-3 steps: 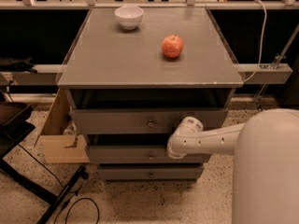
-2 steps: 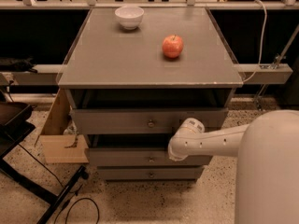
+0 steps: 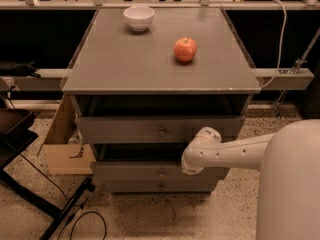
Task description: Open middle drawer
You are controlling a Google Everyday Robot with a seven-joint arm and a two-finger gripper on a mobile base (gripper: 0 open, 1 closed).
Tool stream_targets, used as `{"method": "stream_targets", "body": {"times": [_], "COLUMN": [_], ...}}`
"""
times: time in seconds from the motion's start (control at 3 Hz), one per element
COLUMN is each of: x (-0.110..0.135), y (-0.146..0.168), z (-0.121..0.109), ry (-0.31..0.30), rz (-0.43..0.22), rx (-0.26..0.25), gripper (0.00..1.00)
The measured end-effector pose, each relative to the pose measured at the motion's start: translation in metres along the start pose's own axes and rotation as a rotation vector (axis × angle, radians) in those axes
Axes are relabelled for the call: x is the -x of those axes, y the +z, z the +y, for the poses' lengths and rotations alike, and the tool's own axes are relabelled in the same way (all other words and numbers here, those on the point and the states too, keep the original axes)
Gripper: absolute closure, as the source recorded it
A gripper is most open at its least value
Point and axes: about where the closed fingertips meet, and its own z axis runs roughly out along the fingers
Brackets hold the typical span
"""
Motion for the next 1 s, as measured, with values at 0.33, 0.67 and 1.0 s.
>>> {"method": "stream_targets", "body": {"times": [0.33,0.67,1.0], "x": [-0.0012,-0.0037,-0.0037], "y": [-0.0079,-0.0157,-0.0159], "z": [0.0034,0.0107,0.0096], "ry": [-0.002,-0.005,-0.005], "rz": [0.003,0.006,0.006], "rx": [0.008,0.022,0.022], "gripper": [1.0,1.0,1.0]}}
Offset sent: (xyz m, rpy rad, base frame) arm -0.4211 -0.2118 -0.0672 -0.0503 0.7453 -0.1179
